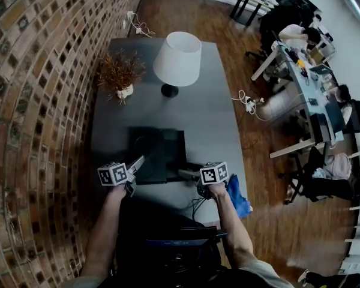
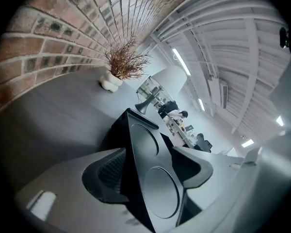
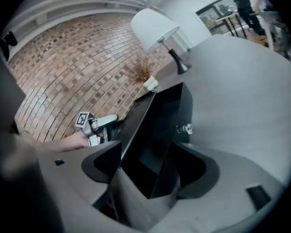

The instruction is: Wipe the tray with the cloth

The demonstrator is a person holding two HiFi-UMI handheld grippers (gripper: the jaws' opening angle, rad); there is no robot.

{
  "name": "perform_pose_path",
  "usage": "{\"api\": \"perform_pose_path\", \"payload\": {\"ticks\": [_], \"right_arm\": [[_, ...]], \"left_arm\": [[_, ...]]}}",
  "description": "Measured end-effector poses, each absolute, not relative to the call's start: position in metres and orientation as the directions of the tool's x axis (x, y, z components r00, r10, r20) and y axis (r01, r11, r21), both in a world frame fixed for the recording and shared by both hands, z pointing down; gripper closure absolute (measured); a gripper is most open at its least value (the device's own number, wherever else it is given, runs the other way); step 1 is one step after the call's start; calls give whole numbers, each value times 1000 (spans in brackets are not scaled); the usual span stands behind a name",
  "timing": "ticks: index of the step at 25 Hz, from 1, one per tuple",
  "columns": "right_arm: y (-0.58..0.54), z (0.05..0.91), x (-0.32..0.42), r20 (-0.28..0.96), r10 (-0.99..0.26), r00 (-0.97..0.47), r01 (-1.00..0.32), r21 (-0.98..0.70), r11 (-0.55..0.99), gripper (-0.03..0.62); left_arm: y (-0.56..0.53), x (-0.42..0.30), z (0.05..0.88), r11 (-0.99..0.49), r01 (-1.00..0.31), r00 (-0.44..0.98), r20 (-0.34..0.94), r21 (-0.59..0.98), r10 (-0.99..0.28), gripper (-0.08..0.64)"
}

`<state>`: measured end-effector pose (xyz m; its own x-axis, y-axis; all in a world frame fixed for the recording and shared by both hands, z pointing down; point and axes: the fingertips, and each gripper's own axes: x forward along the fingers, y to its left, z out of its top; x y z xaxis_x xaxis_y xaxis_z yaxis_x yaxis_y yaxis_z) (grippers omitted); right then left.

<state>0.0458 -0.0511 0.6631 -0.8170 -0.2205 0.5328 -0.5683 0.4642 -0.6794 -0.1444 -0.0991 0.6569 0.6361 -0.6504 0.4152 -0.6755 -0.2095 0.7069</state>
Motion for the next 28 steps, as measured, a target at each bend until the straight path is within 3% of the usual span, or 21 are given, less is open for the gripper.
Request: {"api": "perform_pose_path", "payload": {"ticks": [5, 9, 14, 17, 20, 23, 25, 28], "right_arm": [[-36, 662, -27, 532, -67, -844, -465, -666, 583, 253], [-26, 666, -53, 602, -18, -799, -477, -615, 628, 250], [7, 664, -63, 559, 8, -829, -460, -691, 558, 250], [6, 659, -63, 483, -17, -875, -417, -737, 531, 251], [-16, 639, -37, 492, -71, -868, -427, -665, 612, 279], [-81, 603, 9, 522, -255, -814, -532, -493, 688, 279], [-126, 598, 32, 576, -334, -746, -598, -359, 717, 279], [-160, 627, 32, 663, -276, -696, -594, -317, 739, 279]], "left_arm": [[-100, -146, 659, -208, -680, 632, 417, 703, -654, 272], [-103, -145, 653, -216, -678, 641, 421, 702, -642, 268], [-120, -99, 659, -535, -714, 689, 591, 452, -420, 187], [-136, -91, 663, -591, -684, 697, 623, 428, -356, 220], [-136, -122, 630, -461, -700, 712, 486, 546, -506, 229], [-105, -185, 601, -249, -703, 601, 368, 666, -710, 229], [-66, -213, 613, -94, -689, 510, 389, 718, -767, 230], [-15, -205, 650, 43, -655, 486, 465, 754, -740, 230]]}}
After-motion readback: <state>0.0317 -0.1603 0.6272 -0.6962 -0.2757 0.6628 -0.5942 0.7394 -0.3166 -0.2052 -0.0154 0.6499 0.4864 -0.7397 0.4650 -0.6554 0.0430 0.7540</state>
